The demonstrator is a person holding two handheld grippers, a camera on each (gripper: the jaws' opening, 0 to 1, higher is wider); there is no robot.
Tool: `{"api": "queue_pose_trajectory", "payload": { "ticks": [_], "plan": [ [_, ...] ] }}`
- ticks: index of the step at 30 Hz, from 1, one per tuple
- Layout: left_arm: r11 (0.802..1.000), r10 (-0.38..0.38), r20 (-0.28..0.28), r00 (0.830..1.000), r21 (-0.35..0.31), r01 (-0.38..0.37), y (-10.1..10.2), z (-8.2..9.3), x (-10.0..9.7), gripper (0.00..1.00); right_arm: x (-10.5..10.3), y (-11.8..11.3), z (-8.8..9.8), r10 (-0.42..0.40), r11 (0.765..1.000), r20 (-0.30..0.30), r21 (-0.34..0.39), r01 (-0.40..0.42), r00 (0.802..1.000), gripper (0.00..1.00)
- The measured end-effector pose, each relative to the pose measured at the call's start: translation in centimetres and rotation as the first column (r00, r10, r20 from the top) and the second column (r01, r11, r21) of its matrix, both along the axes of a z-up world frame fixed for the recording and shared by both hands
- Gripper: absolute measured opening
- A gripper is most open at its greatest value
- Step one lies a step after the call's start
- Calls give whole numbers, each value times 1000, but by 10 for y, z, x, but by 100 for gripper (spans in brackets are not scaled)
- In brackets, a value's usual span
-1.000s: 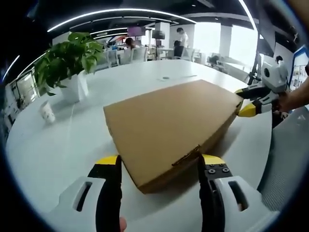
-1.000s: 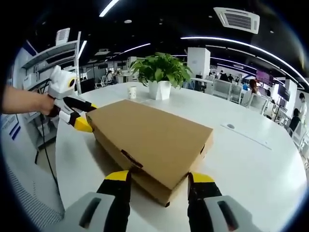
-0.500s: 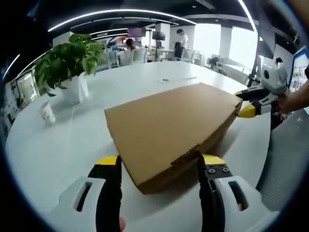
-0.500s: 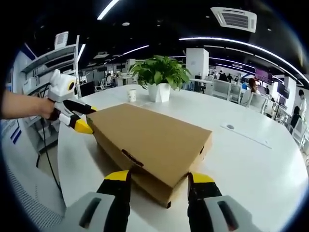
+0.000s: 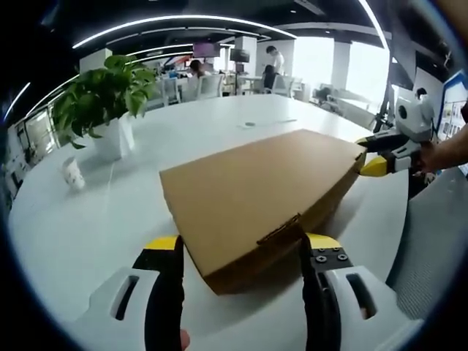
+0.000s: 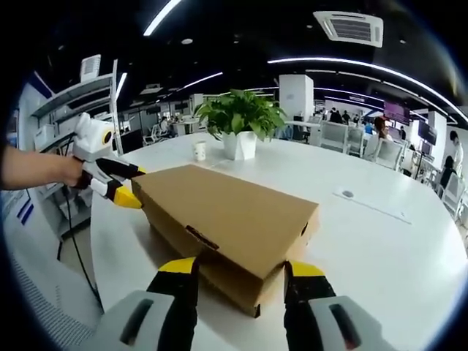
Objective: Operate the shoe box by opening the lid, removing the specified soft item, and placing it in the target area until the item is outside and the box remains undamaged.
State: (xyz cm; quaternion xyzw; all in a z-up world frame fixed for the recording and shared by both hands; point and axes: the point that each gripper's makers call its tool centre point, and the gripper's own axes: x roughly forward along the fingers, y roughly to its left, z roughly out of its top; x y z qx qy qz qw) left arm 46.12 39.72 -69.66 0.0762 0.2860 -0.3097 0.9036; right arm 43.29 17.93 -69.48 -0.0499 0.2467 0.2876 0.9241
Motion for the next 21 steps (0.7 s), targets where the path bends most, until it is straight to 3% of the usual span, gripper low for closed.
{"api": "queue_pose_trajectory", "payload": {
  "ticks": [21],
  "plan": [
    [1000, -14, 18, 1000, 1, 14, -1, 13, 0, 66, 1, 0, 17, 15, 999, 25, 28, -16, 1000, 43]
  ]
}}
